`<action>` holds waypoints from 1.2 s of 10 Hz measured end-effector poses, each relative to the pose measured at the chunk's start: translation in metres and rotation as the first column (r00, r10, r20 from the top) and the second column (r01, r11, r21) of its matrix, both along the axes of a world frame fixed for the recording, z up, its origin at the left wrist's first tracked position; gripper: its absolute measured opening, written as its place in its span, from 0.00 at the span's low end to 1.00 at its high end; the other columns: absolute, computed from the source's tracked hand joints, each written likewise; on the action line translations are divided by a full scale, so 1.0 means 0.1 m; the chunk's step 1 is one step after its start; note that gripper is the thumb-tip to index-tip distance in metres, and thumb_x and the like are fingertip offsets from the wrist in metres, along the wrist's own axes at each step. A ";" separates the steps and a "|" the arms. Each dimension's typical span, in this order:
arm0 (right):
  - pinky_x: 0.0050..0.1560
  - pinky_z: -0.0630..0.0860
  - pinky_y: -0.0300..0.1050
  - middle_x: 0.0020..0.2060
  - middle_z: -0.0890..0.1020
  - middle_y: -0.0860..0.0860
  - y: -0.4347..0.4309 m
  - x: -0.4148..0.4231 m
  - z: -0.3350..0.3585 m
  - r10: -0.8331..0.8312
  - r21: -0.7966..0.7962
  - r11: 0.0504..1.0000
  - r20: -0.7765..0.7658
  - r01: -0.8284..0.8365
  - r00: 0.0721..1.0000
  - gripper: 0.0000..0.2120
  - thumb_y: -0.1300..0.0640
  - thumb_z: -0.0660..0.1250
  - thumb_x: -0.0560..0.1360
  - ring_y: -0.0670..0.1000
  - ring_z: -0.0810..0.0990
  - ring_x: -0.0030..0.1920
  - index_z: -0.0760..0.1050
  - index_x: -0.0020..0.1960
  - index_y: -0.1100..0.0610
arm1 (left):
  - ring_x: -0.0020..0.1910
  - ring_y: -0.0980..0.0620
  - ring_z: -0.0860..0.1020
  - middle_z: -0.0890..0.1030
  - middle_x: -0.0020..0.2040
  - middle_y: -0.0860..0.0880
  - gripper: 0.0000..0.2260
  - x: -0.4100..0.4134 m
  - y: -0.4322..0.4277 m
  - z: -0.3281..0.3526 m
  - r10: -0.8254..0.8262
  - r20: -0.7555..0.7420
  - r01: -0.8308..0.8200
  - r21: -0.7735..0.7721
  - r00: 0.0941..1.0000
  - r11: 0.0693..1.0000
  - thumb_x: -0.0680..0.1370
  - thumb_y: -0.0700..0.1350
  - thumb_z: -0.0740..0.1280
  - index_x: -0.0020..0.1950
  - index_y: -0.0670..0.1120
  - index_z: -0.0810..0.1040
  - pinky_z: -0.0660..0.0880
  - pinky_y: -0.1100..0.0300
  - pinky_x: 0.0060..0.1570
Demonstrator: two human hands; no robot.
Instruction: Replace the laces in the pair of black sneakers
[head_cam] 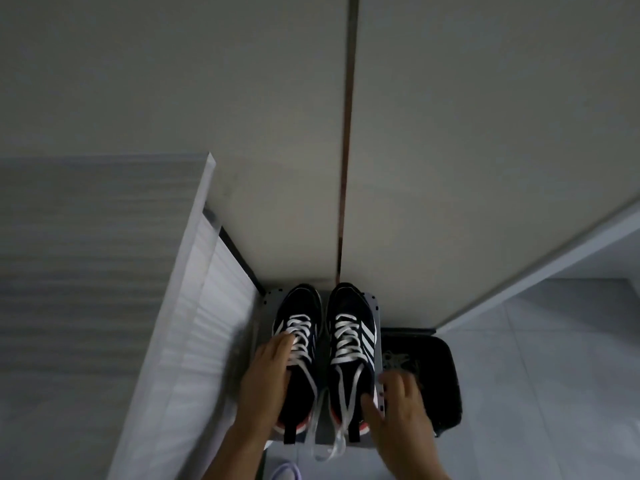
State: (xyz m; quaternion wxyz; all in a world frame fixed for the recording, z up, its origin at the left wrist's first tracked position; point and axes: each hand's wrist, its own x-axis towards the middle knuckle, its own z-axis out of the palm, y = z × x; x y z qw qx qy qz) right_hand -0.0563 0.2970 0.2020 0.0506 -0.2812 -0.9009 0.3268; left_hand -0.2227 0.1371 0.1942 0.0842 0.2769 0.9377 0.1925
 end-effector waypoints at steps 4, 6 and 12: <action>0.57 0.71 0.45 0.59 0.75 0.54 -0.17 -0.54 -0.12 0.024 -0.191 0.976 0.570 0.104 0.822 0.16 0.53 0.51 0.81 0.54 0.75 0.59 0.68 0.63 0.59 | 0.61 0.48 0.74 0.77 0.62 0.47 0.17 0.20 -0.07 -0.16 0.333 0.251 -0.305 -0.143 0.909 0.941 0.79 0.43 0.58 0.69 0.48 0.68 0.69 0.57 0.56; 0.58 0.71 0.45 0.60 0.74 0.54 -0.13 -0.57 -0.11 0.032 -0.207 0.974 0.544 0.098 0.838 0.16 0.53 0.51 0.81 0.53 0.73 0.60 0.67 0.63 0.60 | 0.64 0.49 0.72 0.73 0.65 0.49 0.19 0.23 -0.03 -0.06 0.317 0.256 -0.267 -0.214 0.913 0.940 0.80 0.43 0.55 0.72 0.50 0.63 0.69 0.57 0.56; 0.57 0.71 0.45 0.65 0.72 0.55 0.02 -0.45 0.08 0.077 -0.374 0.918 0.493 0.131 0.867 0.22 0.51 0.57 0.79 0.54 0.73 0.63 0.59 0.71 0.56 | 0.73 0.50 0.60 0.55 0.76 0.46 0.33 0.33 0.03 0.20 0.016 0.103 -0.001 -0.149 0.995 0.989 0.77 0.35 0.59 0.76 0.52 0.44 0.64 0.64 0.65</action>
